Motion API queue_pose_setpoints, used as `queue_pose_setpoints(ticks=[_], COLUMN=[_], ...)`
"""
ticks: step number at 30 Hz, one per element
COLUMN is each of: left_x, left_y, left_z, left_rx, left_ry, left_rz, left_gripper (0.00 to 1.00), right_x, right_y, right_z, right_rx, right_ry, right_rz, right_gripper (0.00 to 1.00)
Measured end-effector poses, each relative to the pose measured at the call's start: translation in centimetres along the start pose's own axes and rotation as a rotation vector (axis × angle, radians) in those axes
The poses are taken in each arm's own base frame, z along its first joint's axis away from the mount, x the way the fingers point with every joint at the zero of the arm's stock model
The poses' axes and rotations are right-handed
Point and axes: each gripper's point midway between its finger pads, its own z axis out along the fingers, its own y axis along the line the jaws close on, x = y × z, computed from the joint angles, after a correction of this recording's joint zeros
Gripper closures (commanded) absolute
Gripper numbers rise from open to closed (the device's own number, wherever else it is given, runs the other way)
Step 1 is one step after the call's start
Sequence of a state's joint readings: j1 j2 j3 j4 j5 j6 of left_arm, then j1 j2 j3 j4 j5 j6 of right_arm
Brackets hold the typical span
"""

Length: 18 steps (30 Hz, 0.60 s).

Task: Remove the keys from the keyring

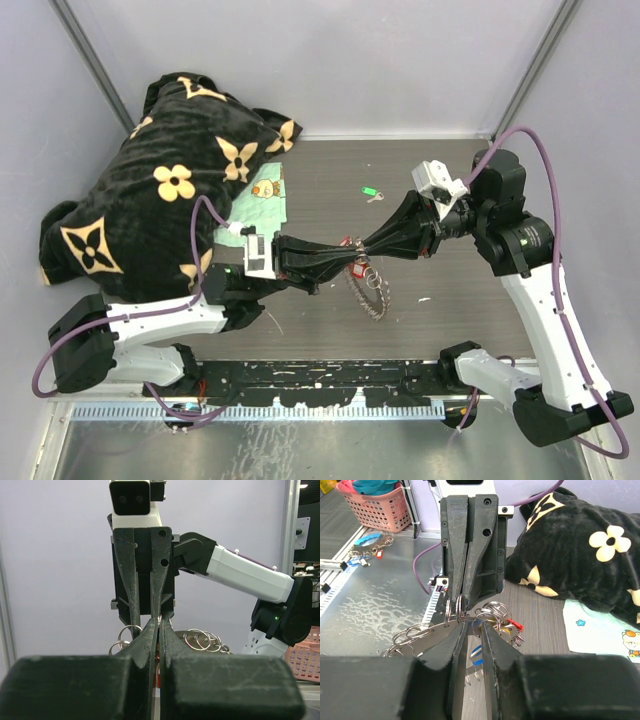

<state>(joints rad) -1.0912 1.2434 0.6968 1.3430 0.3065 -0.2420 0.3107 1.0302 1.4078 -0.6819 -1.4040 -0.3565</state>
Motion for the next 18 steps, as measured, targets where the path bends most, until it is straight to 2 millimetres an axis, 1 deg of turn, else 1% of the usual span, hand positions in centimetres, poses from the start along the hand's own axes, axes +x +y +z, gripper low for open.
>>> queue_pose_setpoints(ticks=[12, 18], left_x=[0.16, 0.12], left_y=[0.05, 0.07], left_z=[-0.38, -0.40], left_rx=[-0.008, -0.010], left_ry=[0.006, 0.005], left_rz=[0.002, 0.002], left_gripper=[1.00, 1.00], right_x=[0.39, 0.54], right_y=[0.04, 0.61], right_z=[-0.10, -0.21], right_rx=[0.020, 0.019], right_ry=[0.013, 0.018], right_rz=[0.016, 0.017], right_gripper=[0.74, 0.73])
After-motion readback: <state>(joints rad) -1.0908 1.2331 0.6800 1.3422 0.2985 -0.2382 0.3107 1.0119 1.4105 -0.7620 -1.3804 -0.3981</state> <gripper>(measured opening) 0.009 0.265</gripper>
